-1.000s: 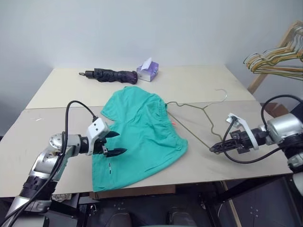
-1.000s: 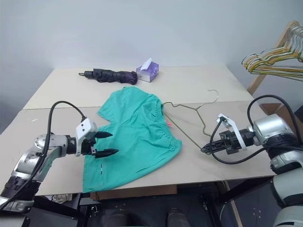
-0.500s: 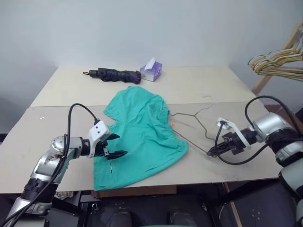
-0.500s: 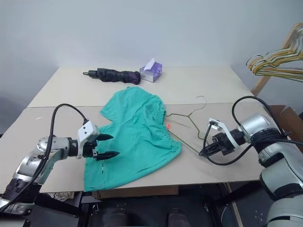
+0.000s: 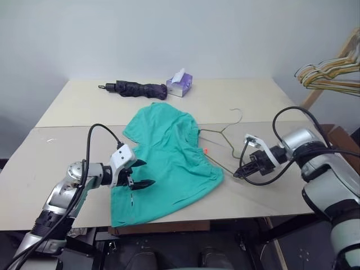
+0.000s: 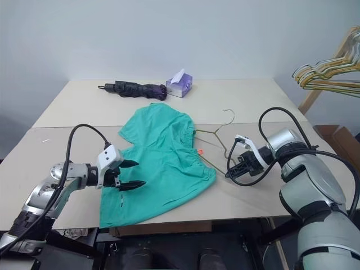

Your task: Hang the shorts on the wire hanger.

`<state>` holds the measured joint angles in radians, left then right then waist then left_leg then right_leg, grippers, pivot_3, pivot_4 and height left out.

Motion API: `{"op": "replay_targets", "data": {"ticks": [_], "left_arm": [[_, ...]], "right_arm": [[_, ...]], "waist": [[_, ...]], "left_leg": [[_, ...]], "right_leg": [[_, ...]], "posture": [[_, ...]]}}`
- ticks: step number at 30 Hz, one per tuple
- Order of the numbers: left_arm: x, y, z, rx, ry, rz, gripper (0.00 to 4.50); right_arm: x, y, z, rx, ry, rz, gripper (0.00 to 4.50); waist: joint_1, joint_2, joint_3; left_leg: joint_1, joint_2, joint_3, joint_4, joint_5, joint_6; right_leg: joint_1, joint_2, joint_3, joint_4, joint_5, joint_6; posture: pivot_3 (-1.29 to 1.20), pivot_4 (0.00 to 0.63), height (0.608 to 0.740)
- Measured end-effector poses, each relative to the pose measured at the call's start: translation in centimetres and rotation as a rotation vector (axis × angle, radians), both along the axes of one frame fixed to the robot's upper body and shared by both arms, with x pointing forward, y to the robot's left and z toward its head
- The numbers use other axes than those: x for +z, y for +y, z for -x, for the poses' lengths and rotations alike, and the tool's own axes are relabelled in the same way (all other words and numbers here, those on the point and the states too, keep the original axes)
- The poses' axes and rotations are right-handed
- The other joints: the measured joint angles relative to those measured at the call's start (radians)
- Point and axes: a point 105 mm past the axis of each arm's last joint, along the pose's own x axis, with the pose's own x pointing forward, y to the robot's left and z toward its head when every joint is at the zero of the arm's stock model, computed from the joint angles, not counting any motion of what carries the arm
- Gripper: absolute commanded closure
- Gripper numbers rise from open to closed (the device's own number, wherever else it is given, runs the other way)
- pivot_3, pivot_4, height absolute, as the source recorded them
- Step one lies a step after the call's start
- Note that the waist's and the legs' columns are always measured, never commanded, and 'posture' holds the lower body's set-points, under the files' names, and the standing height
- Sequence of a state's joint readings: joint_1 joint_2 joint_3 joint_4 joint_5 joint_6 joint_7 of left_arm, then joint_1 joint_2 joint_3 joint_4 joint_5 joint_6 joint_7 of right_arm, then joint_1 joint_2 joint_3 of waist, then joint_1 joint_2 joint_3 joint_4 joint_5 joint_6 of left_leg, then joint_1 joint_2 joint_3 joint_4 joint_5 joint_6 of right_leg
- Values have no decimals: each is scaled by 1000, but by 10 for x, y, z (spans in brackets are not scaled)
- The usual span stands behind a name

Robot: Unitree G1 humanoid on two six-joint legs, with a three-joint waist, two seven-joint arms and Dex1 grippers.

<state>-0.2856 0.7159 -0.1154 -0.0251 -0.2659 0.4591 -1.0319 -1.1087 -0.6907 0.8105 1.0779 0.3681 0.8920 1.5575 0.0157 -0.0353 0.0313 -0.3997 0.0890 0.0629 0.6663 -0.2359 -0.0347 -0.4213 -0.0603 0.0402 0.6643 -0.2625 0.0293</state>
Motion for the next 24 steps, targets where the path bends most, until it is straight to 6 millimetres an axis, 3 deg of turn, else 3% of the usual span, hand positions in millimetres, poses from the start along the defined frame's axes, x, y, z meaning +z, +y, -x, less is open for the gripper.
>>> {"op": "replay_targets", "data": {"ticks": [13,19,24], "left_arm": [[-2,0,-2,18,-9,-6,35],[-3,0,-2,26,-10,-2,35],[-4,2,-2,28,-18,-15,35]], "right_arm": [[2,15,-21,-173,-73,-135,4500],[18,26,-21,-20,-233,-304,4500],[-6,35,-16,70,-317,-281,4500]], "waist": [[-4,0,0],[-3,0,0],[-7,0,0]], "left_leg": [[0,0,0,0,0,0],[0,0,-1,0,0,0],[1,0,0,0,0,0]], "right_leg": [[0,0,0,0,0,0],[1,0,0,0,0,0],[1,0,0,1,0,0]], "posture": [[71,0,740],[72,0,740],[61,0,740]]}}
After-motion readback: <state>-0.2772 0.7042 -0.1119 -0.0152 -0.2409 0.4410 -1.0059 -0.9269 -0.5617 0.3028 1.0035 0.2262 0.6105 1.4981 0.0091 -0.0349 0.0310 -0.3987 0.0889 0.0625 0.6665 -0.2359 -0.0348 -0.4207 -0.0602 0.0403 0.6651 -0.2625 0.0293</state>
